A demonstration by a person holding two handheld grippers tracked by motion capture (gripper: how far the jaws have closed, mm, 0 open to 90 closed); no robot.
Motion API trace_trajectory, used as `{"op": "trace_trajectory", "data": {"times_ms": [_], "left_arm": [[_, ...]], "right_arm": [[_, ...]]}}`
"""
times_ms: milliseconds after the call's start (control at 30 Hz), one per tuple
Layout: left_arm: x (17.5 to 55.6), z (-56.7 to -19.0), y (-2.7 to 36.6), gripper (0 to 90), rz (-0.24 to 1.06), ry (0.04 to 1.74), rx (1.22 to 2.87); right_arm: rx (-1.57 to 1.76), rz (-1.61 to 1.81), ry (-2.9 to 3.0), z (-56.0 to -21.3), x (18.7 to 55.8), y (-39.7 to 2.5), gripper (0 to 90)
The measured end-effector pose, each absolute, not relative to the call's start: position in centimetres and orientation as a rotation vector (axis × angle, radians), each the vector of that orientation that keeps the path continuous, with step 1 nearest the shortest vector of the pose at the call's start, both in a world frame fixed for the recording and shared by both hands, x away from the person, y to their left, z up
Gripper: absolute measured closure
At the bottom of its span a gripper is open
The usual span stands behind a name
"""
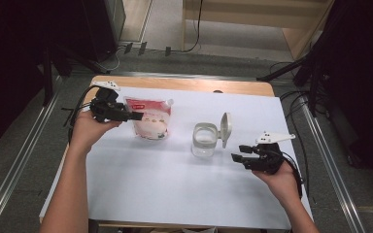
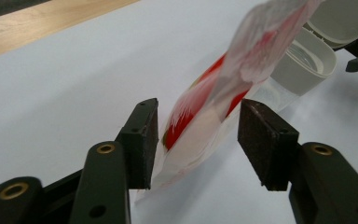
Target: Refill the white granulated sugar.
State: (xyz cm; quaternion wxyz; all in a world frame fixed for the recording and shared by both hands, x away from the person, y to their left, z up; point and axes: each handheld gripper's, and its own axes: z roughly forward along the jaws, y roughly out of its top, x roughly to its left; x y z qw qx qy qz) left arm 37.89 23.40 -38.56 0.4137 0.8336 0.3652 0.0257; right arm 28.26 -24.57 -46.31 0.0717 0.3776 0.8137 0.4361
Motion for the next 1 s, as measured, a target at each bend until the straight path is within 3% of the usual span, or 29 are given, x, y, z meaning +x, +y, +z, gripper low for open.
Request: {"op": "trace_trajectory", "data": {"times_ms": [267, 533, 700, 833, 1000], "left_arm": [[38.4, -39.2, 22.9, 54.1, 0.032, 0.904, 2.098], [38.3, -39.4, 22.9, 66.3, -0.016, 0.887, 2.079], [38.3, -39.7, 22.6, 74.7, -0.121, 0.941, 2.046], [38.0, -39.7, 22.2, 83.3, -0.038, 0.915, 2.072], [38.0, -39.7, 22.1, 88.8, -0.073, 0.956, 2.055]], "right_arm": [[1.07, 1.302, 2.477, -46.3, 27.8, -23.6, 50.4], [1.0, 1.349, 2.48, -45.7, 27.2, -22.9, 53.0], [0.973, 1.372, 2.498, -45.5, 26.8, -22.2, 54.6], [0.946, 1.386, 2.502, -45.3, 26.4, -21.5, 54.7], [0.897, 1.387, 2.518, -45.0, 25.9, -20.6, 55.1]]}}
